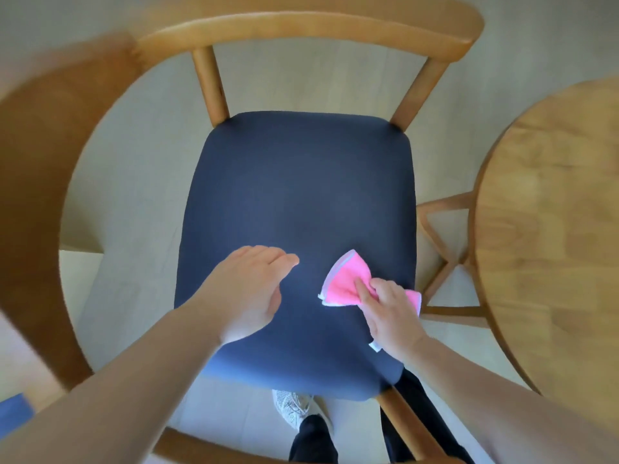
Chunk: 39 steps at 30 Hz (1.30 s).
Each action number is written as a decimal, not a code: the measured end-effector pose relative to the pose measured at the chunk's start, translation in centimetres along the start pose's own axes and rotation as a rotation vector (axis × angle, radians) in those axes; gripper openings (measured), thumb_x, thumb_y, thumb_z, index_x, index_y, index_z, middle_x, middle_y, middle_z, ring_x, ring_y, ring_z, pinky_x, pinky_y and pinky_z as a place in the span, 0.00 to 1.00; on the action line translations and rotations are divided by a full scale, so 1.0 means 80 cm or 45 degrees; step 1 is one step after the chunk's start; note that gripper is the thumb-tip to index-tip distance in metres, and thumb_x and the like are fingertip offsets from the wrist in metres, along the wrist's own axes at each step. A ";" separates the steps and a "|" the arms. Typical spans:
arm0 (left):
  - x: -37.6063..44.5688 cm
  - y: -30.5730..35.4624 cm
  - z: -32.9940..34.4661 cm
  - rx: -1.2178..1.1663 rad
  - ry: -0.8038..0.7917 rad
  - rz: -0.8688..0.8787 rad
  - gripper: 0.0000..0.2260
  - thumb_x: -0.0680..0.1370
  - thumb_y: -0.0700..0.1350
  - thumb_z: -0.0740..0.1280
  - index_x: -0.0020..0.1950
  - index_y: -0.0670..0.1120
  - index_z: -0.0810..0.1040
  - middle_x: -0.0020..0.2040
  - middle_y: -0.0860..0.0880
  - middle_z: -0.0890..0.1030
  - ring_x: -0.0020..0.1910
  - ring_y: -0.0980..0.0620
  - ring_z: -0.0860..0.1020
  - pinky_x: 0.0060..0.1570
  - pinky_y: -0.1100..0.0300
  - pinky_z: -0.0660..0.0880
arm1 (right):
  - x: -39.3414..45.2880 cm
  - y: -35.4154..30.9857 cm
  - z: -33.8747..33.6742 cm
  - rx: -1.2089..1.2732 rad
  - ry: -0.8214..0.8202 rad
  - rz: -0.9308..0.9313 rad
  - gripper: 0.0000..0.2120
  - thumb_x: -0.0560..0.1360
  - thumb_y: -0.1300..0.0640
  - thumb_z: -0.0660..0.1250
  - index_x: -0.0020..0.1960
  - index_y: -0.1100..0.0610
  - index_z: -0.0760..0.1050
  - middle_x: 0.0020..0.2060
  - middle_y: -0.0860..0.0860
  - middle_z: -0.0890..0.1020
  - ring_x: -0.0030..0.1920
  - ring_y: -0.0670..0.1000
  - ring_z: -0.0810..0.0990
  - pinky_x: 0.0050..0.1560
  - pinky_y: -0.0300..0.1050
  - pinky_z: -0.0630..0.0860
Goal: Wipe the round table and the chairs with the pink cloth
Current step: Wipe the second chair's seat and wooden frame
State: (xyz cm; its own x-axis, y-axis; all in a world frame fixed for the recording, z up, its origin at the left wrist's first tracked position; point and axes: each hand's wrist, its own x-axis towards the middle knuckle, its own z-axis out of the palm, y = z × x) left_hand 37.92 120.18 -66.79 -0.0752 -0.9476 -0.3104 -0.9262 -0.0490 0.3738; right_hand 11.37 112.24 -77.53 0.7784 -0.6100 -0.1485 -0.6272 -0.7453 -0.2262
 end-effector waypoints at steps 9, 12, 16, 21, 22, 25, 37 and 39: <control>0.019 -0.016 0.004 0.137 0.070 -0.183 0.20 0.75 0.45 0.66 0.67 0.44 0.73 0.63 0.47 0.76 0.62 0.45 0.74 0.64 0.50 0.66 | 0.025 0.035 0.000 -0.081 -0.043 0.251 0.43 0.53 0.60 0.82 0.65 0.65 0.73 0.46 0.59 0.74 0.40 0.59 0.76 0.40 0.52 0.76; 0.028 -0.022 0.011 0.145 0.046 -0.220 0.21 0.77 0.47 0.63 0.70 0.46 0.70 0.67 0.49 0.74 0.66 0.48 0.71 0.67 0.53 0.62 | 0.077 0.066 -0.007 -0.085 0.018 0.362 0.30 0.74 0.58 0.68 0.73 0.62 0.63 0.53 0.60 0.73 0.50 0.57 0.72 0.50 0.49 0.74; 0.040 -0.022 0.018 0.103 0.031 -0.289 0.22 0.78 0.48 0.61 0.72 0.47 0.68 0.69 0.50 0.71 0.68 0.49 0.68 0.69 0.55 0.59 | 0.152 0.108 -0.017 -0.018 0.144 0.417 0.27 0.78 0.57 0.60 0.75 0.59 0.58 0.55 0.61 0.71 0.51 0.59 0.72 0.49 0.51 0.74; 0.050 -0.027 0.028 0.089 0.019 -0.329 0.22 0.80 0.49 0.58 0.74 0.49 0.63 0.71 0.52 0.67 0.70 0.51 0.64 0.69 0.57 0.55 | 0.244 0.164 -0.024 0.224 0.295 0.736 0.18 0.82 0.55 0.52 0.69 0.62 0.64 0.58 0.63 0.68 0.55 0.64 0.71 0.53 0.52 0.72; 0.051 -0.029 0.029 0.087 0.022 -0.341 0.22 0.80 0.49 0.58 0.74 0.49 0.63 0.71 0.52 0.67 0.70 0.52 0.64 0.69 0.57 0.56 | 0.255 0.169 -0.024 0.264 0.289 0.769 0.18 0.82 0.54 0.51 0.67 0.62 0.65 0.59 0.63 0.68 0.56 0.63 0.71 0.51 0.49 0.71; 0.050 -0.032 0.030 0.075 0.028 -0.374 0.22 0.80 0.49 0.58 0.74 0.49 0.63 0.70 0.52 0.68 0.69 0.51 0.65 0.69 0.57 0.56 | 0.265 0.166 -0.025 0.346 0.298 0.757 0.18 0.82 0.54 0.50 0.68 0.62 0.64 0.59 0.62 0.67 0.55 0.62 0.71 0.50 0.53 0.75; 0.002 -0.034 -0.003 0.177 -0.062 -0.394 0.21 0.79 0.47 0.58 0.72 0.49 0.63 0.66 0.51 0.70 0.66 0.48 0.67 0.66 0.54 0.61 | 0.151 -0.020 -0.003 -0.008 0.072 -0.302 0.25 0.64 0.69 0.73 0.61 0.66 0.76 0.38 0.57 0.74 0.32 0.57 0.71 0.32 0.45 0.62; -0.014 -0.042 -0.012 0.233 -0.124 -0.407 0.21 0.79 0.47 0.58 0.72 0.49 0.61 0.67 0.51 0.70 0.66 0.48 0.67 0.67 0.54 0.61 | 0.130 -0.053 0.013 0.005 0.039 -0.461 0.27 0.61 0.69 0.74 0.59 0.66 0.77 0.38 0.55 0.74 0.30 0.56 0.70 0.29 0.45 0.64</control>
State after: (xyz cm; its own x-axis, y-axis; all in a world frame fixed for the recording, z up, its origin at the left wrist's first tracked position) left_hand 41.45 121.13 -66.83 0.2019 -0.8585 -0.4714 -0.9585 -0.2722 0.0852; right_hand 22.17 109.34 -79.08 0.9488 -0.3146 -0.0294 -0.3110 -0.9135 -0.2622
